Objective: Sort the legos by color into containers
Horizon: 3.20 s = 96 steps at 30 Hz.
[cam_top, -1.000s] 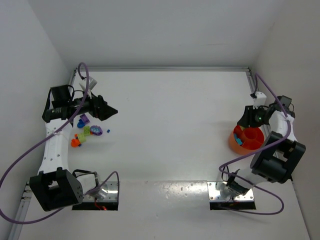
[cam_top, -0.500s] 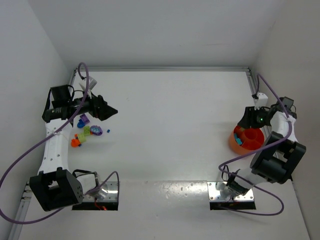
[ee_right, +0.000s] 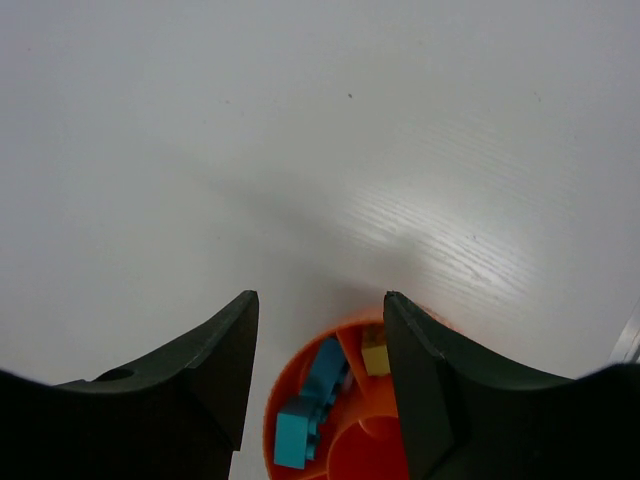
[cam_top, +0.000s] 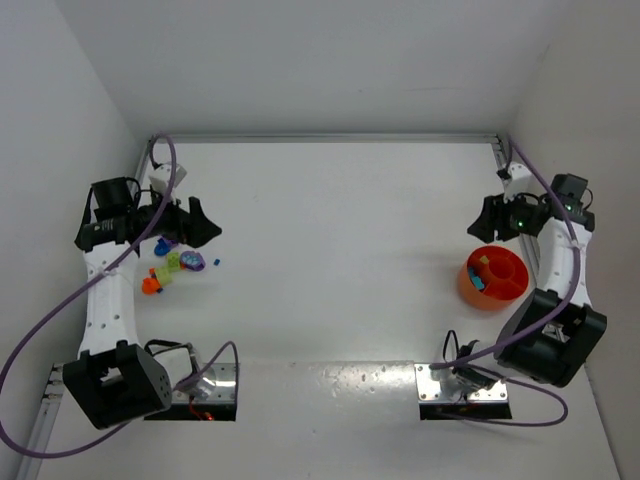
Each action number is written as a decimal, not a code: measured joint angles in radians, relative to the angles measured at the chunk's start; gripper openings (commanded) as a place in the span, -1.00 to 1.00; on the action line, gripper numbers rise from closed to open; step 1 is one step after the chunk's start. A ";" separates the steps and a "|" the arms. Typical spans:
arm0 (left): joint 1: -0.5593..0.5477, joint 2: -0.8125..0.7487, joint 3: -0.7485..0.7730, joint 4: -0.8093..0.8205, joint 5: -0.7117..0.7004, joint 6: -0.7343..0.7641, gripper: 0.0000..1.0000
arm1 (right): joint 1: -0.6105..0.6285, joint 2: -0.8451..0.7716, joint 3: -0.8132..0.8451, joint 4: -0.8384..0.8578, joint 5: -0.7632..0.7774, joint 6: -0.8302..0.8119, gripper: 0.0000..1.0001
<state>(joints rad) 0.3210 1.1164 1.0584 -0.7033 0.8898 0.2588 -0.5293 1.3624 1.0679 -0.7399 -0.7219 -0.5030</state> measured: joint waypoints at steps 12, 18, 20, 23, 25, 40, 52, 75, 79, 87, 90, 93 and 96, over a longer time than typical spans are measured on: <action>0.133 0.101 -0.016 -0.196 -0.465 0.161 0.58 | 0.394 0.107 0.056 -0.003 0.051 0.121 0.07; 0.135 0.189 -0.035 -0.174 -0.576 0.235 0.58 | 0.485 0.172 0.132 -0.006 0.089 0.159 0.07; 0.137 0.249 -0.035 -0.157 -0.603 0.257 0.50 | 0.498 0.180 0.156 -0.011 0.106 0.161 0.10; 0.143 0.336 -0.035 -0.118 -0.635 0.256 0.34 | 0.512 0.196 0.193 -0.050 0.132 0.157 0.10; 0.145 0.380 -0.035 -0.084 -0.653 0.236 0.27 | 0.519 0.210 0.219 -0.068 0.150 0.155 0.10; 0.064 0.484 -0.033 0.119 -0.709 0.048 0.08 | 0.553 0.238 0.253 -0.114 0.222 0.154 0.10; 0.055 0.506 -0.033 0.182 -0.758 0.016 0.08 | 0.553 0.238 0.253 -0.119 0.230 0.147 0.10; 0.053 0.559 -0.057 0.206 -0.768 0.015 0.10 | 0.553 0.238 0.253 -0.122 0.250 0.143 0.10; 0.050 0.559 -0.077 0.203 -0.768 0.016 0.07 | 0.553 0.238 0.253 -0.122 0.251 0.142 0.10; 0.029 0.559 -0.081 0.204 -0.767 0.016 -0.23 | 0.553 0.238 0.253 -0.121 0.251 0.142 0.10; 0.027 0.559 -0.081 0.204 -0.764 0.017 -0.31 | 0.553 0.238 0.250 -0.119 0.251 0.142 0.10; 0.026 0.558 -0.081 0.204 -0.744 0.017 -0.34 | 0.553 0.238 0.249 -0.117 0.245 0.142 0.10; 0.024 0.543 -0.081 0.193 -0.692 0.025 -0.40 | 0.552 0.238 0.249 -0.121 0.211 0.142 0.10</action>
<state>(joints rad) 0.3450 1.6592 0.9771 -0.5106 0.1978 0.2840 0.0231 1.6001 1.3167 -0.8612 -0.5106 -0.3607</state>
